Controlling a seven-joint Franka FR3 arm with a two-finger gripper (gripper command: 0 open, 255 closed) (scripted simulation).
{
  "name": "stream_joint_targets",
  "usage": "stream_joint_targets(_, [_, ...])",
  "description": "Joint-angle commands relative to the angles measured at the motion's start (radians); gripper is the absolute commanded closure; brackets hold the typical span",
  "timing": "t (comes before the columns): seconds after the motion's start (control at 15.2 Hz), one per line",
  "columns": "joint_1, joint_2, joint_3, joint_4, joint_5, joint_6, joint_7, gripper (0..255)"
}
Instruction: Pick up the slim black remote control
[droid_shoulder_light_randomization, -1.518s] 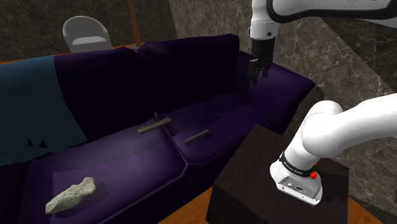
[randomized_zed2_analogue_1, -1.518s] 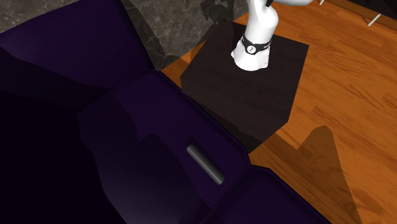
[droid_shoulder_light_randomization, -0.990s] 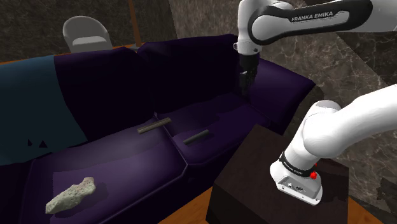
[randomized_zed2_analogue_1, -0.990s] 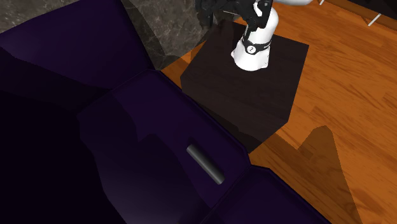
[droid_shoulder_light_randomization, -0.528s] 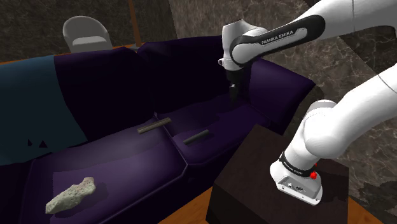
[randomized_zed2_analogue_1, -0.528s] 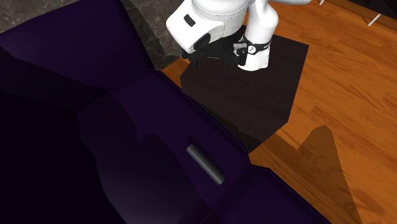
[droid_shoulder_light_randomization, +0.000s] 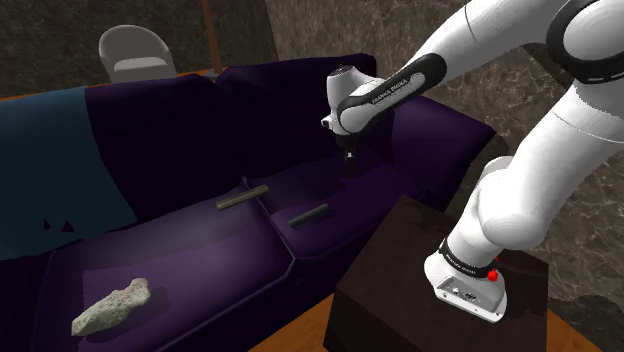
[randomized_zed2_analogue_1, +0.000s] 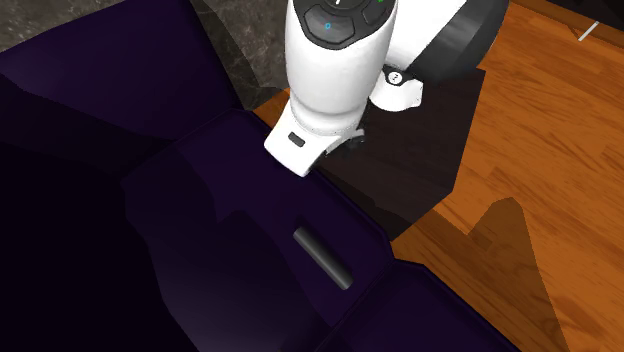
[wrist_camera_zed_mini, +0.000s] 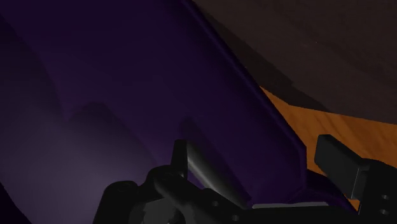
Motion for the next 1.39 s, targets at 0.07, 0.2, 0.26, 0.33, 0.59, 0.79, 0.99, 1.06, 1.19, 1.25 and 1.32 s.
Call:
stream_joint_targets(0.07, [0.013, 0.117, 0.002, 0.034, 0.002, 0.09, -0.081, 0])
stream_joint_targets(0.2, [0.018, 0.196, 0.008, 0.06, 0.004, 0.146, -0.13, 0])
stream_joint_targets(0.26, [0.02, 0.235, 0.013, 0.074, 0.005, 0.173, -0.154, 0])
stream_joint_targets(0.33, [0.021, 0.274, 0.019, 0.089, 0.005, 0.199, -0.177, 0])
stream_joint_targets(0.59, [0.024, 0.427, 0.047, 0.159, 0.0, 0.291, -0.261, 0])
stream_joint_targets(0.79, [0.025, 0.539, 0.07, 0.219, -0.014, 0.35, -0.314, 0])
stream_joint_targets(0.99, [0.029, 0.648, 0.091, 0.285, -0.035, 0.4, -0.361, 0])
stream_joint_targets(1.06, [0.031, 0.684, 0.097, 0.308, -0.044, 0.415, -0.375, 0])
stream_joint_targets(1.19, [0.035, 0.746, 0.108, 0.35, -0.06, 0.439, -0.398, 0])
stream_joint_targets(1.25, [0.035, 0.76, 0.107, 0.355, -0.061, 0.448, -0.396, 0])
stream_joint_targets(1.32, [0.035, 0.773, 0.107, 0.361, -0.061, 0.456, -0.394, 0])
